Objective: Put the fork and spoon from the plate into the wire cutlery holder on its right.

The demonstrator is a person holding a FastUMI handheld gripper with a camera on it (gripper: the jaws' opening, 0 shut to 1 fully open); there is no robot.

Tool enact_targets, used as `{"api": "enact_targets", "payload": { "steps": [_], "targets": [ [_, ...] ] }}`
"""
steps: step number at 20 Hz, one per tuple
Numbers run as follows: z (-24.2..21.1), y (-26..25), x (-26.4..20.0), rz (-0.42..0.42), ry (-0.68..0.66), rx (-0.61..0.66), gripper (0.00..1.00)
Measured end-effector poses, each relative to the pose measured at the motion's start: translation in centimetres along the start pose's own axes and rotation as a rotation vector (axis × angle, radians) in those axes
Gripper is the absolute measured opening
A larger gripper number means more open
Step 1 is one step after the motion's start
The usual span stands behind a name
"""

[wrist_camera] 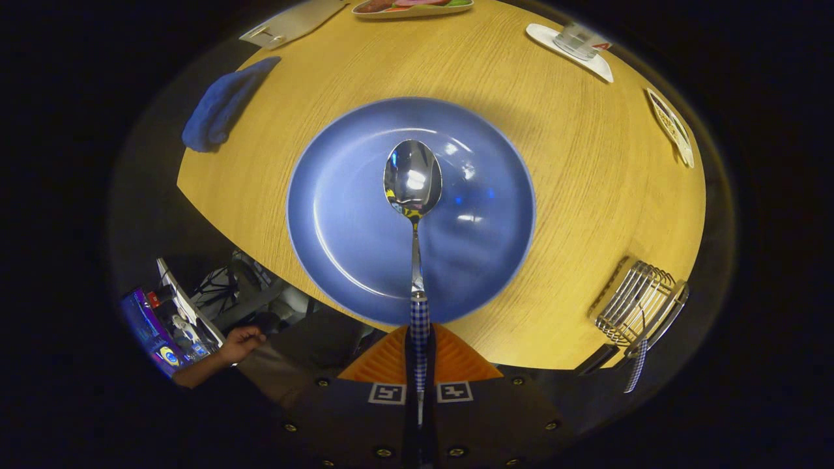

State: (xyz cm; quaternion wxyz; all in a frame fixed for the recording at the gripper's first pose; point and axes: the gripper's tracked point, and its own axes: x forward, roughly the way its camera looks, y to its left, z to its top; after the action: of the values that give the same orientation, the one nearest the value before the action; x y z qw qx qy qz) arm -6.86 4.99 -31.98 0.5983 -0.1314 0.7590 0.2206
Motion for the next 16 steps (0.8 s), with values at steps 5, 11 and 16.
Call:
{"api": "enact_targets", "payload": {
  "steps": [5, 11, 16],
  "targets": [
    [-2.8, -2.6, -1.7, -0.004, 0.032, 0.007, 0.03],
    [-6.3, -6.0, -4.0, -0.033, 0.070, 0.011, 0.03],
    [-7.9, -8.2, -5.7, -0.033, 0.069, 0.047, 0.03]
  ]
}}
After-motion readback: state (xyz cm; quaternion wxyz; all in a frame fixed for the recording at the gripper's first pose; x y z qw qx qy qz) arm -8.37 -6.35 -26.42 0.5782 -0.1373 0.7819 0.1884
